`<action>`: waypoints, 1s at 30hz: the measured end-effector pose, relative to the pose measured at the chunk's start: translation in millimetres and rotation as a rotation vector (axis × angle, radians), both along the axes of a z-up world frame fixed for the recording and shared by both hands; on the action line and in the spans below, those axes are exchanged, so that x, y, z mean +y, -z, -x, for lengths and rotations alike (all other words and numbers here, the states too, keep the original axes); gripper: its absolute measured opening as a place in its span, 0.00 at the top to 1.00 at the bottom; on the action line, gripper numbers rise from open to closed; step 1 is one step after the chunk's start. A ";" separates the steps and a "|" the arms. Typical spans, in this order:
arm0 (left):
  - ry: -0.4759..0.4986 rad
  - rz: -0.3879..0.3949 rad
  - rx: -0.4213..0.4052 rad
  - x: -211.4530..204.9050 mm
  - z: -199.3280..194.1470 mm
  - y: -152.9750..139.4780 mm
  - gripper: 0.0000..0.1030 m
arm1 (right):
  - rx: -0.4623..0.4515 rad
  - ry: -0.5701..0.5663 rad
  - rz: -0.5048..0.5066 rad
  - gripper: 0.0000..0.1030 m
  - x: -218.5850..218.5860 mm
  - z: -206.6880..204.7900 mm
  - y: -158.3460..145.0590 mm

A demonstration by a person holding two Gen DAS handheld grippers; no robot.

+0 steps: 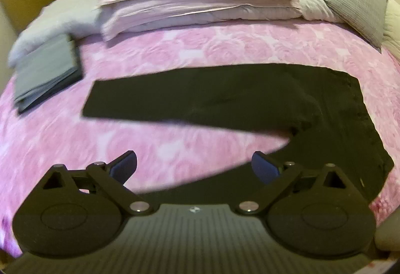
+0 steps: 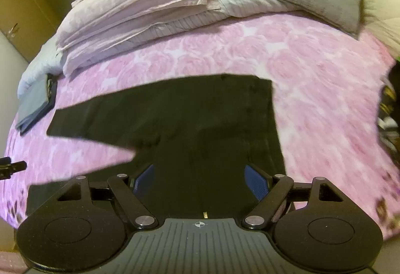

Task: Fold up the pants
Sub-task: 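Grasp the trouser leg hems with the left gripper while the right gripper grasps the waistband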

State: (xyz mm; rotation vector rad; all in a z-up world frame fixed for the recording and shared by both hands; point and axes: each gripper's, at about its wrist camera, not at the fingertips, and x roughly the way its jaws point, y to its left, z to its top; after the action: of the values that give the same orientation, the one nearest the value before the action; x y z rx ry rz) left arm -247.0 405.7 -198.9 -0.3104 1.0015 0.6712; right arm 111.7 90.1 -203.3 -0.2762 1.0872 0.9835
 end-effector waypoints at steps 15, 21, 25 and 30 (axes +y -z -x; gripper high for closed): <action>0.443 0.013 -0.009 143.1 -199.4 149.5 0.19 | -0.058 -0.165 0.034 0.34 195.4 -136.6 140.4; 0.607 0.031 0.082 183.8 -235.2 196.5 0.21 | -0.129 -0.302 0.111 0.34 254.8 -160.6 183.1; 0.668 0.039 0.149 205.4 -235.1 216.6 0.36 | -0.149 -0.364 0.146 0.35 275.9 -167.4 206.4; 0.702 0.123 0.144 230.8 -232.7 226.1 0.35 | -0.154 -0.431 0.220 0.42 290.1 -173.4 229.0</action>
State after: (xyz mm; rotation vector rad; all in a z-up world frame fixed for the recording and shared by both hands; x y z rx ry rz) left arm -14.3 636.5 -425.0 -0.0035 1.1991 -0.0060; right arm 285.0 380.2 -432.3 -0.7779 1.0142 1.2009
